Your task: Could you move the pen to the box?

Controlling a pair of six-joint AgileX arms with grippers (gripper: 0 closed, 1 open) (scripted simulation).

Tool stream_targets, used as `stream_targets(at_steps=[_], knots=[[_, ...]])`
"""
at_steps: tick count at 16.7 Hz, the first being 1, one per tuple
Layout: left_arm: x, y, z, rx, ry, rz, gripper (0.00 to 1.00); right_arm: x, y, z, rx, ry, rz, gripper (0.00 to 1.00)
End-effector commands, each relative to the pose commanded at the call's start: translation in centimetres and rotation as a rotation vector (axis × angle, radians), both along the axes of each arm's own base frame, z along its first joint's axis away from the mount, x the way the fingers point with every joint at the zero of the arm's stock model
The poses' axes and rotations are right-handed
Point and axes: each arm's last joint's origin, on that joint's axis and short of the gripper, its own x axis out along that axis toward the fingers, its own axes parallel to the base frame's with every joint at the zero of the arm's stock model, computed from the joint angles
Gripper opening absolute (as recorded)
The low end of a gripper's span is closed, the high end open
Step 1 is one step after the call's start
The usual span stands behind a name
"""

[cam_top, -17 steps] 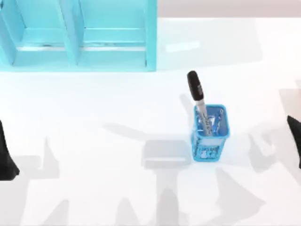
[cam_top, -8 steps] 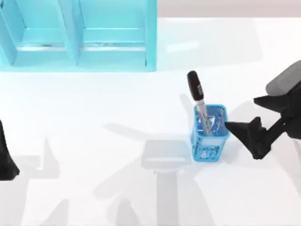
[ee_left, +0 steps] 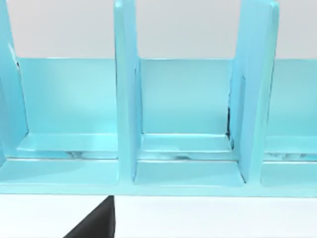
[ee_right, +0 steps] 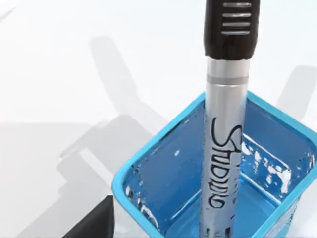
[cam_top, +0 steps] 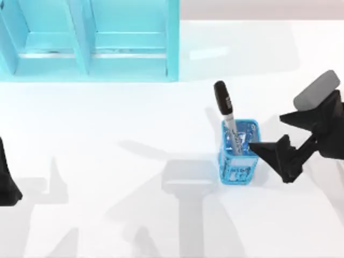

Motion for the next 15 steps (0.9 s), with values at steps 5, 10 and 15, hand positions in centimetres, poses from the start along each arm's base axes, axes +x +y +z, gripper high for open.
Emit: stream_targets(at_steps=[5,10,15], knots=[[0.0,0.0,0.0,0.0,0.0,0.0,1.0,1.8,1.9,-1.0,0.003,-0.006,0.007,1.0],[0.0,0.0,0.0,0.0,0.0,0.0,1.0,4.6,5.8,-4.5,-0.002,0.004,0.008,1.0],[0.0,0.0,0.0,0.0,0.0,0.0,1.0,5.0,7.0,-5.3,0.001,-0.002,0.007,1.0]])
